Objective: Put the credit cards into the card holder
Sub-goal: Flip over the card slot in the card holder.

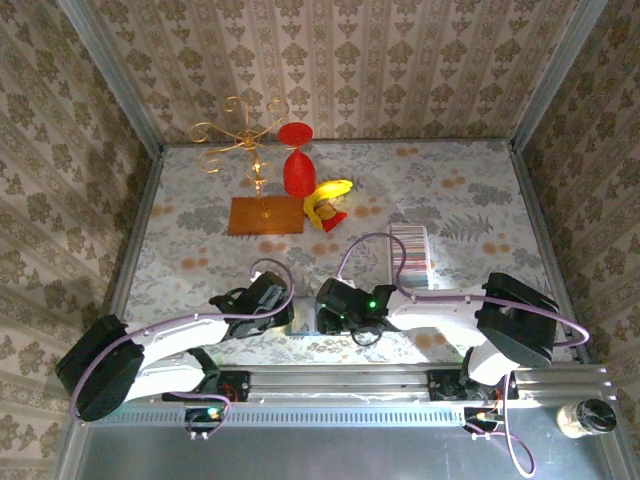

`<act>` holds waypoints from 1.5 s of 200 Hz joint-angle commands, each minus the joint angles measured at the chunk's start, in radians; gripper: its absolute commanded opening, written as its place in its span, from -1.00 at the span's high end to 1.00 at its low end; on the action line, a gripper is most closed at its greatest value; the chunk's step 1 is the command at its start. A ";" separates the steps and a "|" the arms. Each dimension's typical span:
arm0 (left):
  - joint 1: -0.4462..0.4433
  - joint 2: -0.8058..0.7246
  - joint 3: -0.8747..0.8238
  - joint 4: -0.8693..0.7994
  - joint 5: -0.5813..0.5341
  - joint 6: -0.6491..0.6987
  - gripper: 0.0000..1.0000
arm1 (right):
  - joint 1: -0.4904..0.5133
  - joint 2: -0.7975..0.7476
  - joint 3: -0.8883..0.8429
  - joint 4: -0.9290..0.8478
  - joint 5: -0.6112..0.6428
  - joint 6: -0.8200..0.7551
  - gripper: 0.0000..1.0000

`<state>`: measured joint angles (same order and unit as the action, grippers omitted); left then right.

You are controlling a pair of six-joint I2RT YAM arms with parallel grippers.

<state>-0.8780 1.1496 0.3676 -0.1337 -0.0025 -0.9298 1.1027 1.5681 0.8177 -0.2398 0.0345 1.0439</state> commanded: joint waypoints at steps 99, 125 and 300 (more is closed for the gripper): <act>-0.053 -0.027 -0.041 0.011 0.076 -0.044 0.69 | 0.013 0.087 0.029 -0.020 0.071 0.047 0.05; -0.053 -0.033 -0.042 0.011 0.074 -0.046 0.69 | 0.013 0.086 0.022 0.045 0.067 0.063 0.05; -0.023 -0.297 -0.108 -0.151 -0.078 -0.093 0.53 | 0.011 0.047 -0.047 0.316 0.042 0.116 0.11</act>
<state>-0.9100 0.9089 0.2649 -0.1772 -0.0040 -1.0023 1.1107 1.6299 0.7765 0.0204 0.0734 1.1458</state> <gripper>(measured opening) 0.259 0.451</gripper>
